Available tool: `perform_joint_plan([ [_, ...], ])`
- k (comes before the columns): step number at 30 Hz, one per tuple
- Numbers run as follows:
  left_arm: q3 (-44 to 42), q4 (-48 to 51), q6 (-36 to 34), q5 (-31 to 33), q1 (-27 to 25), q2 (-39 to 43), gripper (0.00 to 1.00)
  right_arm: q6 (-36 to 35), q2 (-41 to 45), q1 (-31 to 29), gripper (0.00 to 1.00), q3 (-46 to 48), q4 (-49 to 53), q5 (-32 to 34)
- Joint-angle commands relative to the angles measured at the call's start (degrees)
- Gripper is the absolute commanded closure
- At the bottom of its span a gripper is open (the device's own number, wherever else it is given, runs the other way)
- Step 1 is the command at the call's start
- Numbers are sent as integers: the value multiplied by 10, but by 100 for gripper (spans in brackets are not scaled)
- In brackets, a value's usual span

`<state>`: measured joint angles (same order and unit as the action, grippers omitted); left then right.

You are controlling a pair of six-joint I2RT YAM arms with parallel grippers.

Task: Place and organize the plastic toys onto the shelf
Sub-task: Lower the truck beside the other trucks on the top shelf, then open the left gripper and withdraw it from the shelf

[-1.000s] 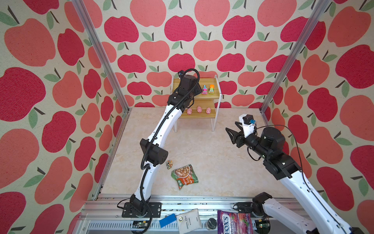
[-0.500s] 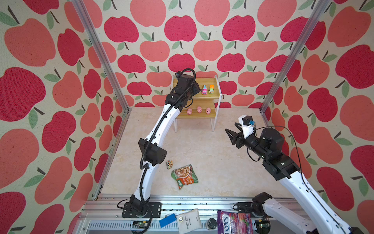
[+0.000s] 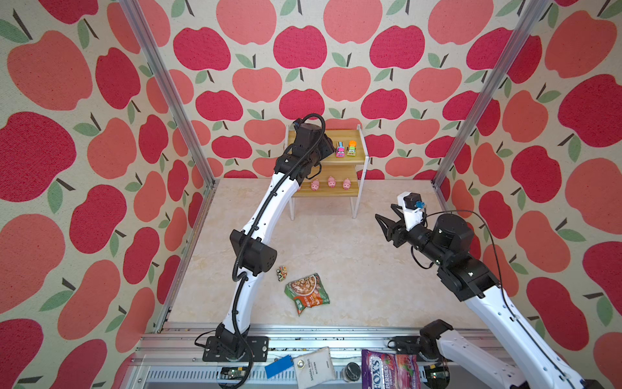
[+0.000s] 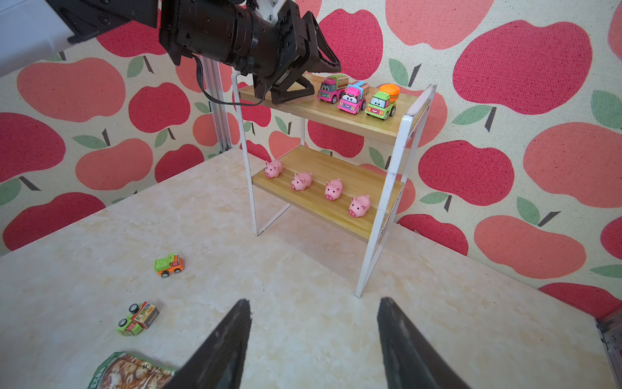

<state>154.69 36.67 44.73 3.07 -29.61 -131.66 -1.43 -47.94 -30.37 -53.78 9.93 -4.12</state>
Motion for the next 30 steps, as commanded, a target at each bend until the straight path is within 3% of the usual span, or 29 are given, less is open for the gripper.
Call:
perform_joint_plan([
  [1, -7, 17, 7, -11, -6, 13, 37, 13, 8, -1, 37, 5, -10, 2],
  [21, -7, 34, -8, 7, -14, 24, 36, 19, 19, -2, 37, 7, -4, 2],
  [30, -31, 50, -41, 31, -3, 67, 29, 18, 10, -2, 36, 2, 0, 1],
])
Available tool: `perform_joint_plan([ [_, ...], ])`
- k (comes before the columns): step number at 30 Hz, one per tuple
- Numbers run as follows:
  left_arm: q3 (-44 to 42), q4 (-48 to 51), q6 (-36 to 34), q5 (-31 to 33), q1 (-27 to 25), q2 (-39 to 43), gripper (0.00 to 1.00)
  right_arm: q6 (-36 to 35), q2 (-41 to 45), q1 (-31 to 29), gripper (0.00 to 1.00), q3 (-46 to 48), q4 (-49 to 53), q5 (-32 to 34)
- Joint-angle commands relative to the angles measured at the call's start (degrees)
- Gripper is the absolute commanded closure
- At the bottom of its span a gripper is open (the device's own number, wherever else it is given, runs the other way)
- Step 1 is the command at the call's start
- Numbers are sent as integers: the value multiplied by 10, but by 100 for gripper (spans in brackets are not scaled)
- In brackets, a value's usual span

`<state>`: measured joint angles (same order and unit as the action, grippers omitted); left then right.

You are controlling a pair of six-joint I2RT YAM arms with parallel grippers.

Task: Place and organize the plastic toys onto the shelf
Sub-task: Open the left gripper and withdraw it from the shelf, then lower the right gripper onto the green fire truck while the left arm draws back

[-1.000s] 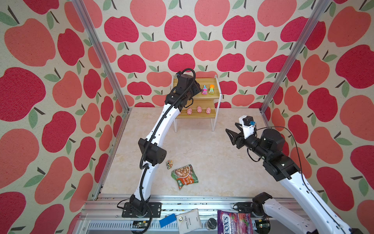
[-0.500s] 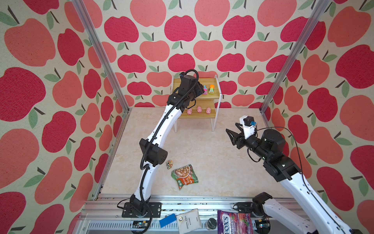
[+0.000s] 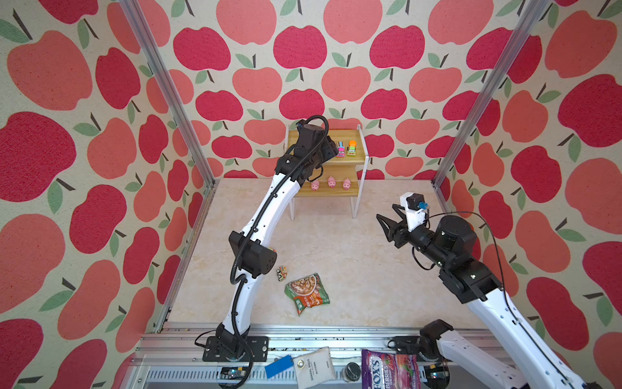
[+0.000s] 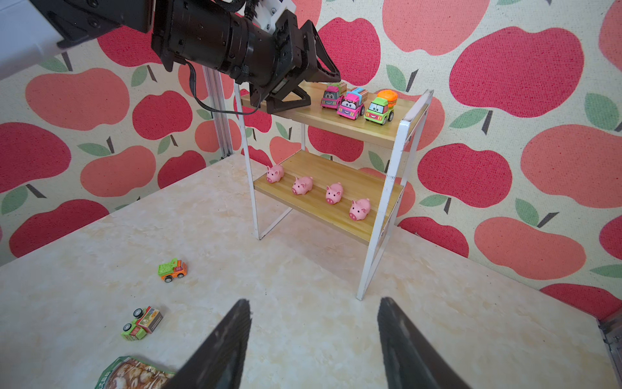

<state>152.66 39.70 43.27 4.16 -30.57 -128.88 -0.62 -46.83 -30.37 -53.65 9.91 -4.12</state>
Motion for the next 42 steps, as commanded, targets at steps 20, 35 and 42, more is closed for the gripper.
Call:
perform_joint_plan([
  [20, -690, 1, -94, 96, 13, 580, 1, -8, -160, -178, 23, 42, 2, 23],
  [35, -1000, 75, -90, -30, 180, 772, 1, 203, -532, -314, 30, -72, -139, -45],
  [42, -1052, 51, -97, -72, 210, 814, 1, 314, -621, -319, 32, -112, -205, -56],
])
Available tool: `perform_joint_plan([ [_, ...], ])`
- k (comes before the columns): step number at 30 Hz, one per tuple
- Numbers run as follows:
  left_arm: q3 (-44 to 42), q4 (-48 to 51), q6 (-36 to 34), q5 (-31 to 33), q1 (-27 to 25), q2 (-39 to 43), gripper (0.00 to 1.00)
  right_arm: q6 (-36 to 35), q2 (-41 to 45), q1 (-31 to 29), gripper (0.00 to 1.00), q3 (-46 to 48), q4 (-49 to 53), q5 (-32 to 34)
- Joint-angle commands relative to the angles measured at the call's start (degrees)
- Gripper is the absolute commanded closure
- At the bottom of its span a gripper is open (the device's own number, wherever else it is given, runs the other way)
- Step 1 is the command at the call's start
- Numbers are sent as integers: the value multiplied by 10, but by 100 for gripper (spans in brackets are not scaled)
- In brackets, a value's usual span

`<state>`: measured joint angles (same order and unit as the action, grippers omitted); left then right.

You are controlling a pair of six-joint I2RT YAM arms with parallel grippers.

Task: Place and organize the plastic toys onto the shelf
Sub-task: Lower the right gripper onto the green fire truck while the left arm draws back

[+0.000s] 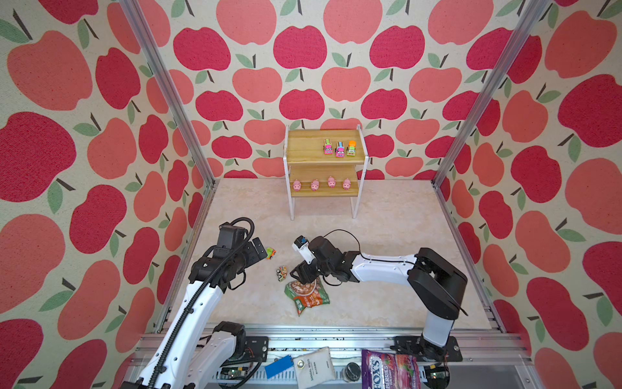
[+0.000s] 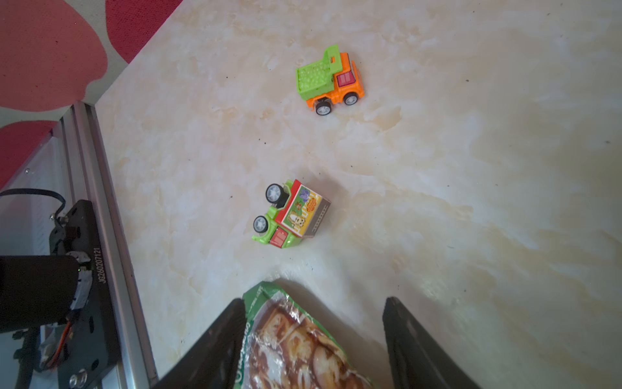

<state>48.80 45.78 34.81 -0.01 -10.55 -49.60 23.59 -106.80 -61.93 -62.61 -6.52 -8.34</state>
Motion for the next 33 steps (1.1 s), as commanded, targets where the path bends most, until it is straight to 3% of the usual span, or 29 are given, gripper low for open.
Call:
perform_joint_plan([
  [1, -20, -11, -13, -37, 15, 28, 1, 85, -31, -4, 32, -26, -48, -15],
  [10, -52, -16, -18, -81, 47, 83, 1, 140, -101, -21, 33, -72, -54, -7],
  [21, -65, -37, -25, -111, 72, 93, 1, 100, -166, -65, 32, -218, 178, 142],
  [30, -63, -43, -29, -126, 88, 91, 1, 91, -212, -66, 41, -288, 273, 183],
  [33, -62, -46, -30, -129, 93, 89, 1, 78, -222, -84, 50, -306, 288, 187],
])
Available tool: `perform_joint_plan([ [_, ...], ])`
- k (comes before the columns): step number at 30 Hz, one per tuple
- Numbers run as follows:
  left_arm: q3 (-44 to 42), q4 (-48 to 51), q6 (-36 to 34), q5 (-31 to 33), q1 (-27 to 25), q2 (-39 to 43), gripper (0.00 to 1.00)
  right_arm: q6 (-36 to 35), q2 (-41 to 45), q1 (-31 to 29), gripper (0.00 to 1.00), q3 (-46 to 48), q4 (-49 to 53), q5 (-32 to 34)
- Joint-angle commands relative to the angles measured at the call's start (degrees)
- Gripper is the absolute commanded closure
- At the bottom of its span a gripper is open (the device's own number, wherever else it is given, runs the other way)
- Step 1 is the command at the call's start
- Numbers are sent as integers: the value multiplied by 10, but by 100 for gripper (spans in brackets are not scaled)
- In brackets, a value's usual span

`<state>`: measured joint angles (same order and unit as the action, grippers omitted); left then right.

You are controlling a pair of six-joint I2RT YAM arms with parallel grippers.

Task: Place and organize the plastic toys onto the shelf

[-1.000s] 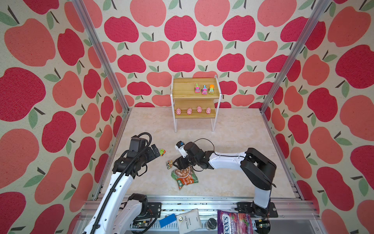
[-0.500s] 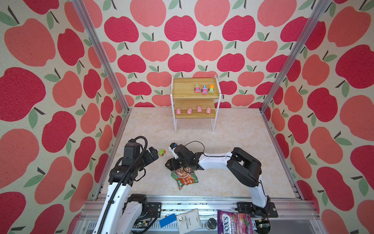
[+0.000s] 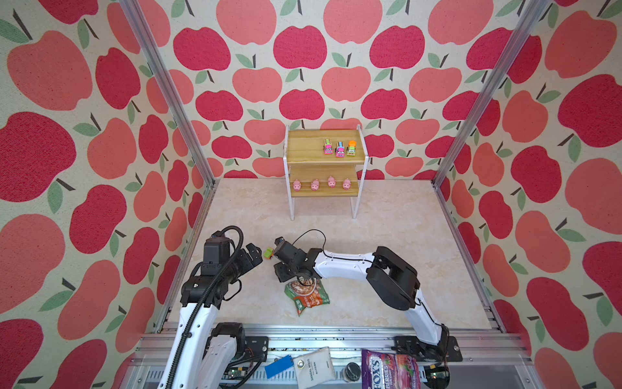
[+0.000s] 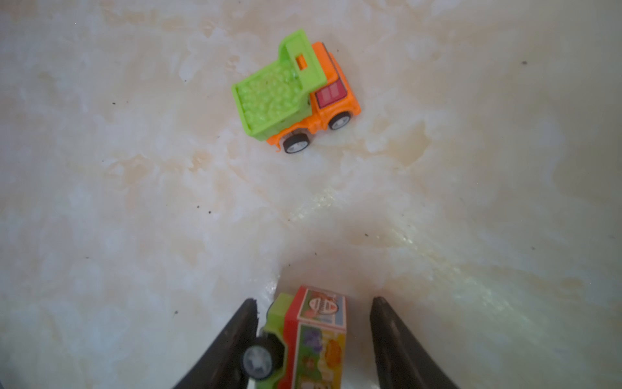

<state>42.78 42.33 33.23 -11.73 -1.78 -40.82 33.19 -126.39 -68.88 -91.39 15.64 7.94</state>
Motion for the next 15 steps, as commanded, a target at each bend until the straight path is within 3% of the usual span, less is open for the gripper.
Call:
perform_joint_plan([
  [1, -1, -11, -15, -13, 7, 0, 1, -22, -30, -16, 52, -24, 70, 24],
  [15, 20, -22, -12, -47, 53, -13, 1, -102, -5, -35, 64, -43, 57, 71],
])
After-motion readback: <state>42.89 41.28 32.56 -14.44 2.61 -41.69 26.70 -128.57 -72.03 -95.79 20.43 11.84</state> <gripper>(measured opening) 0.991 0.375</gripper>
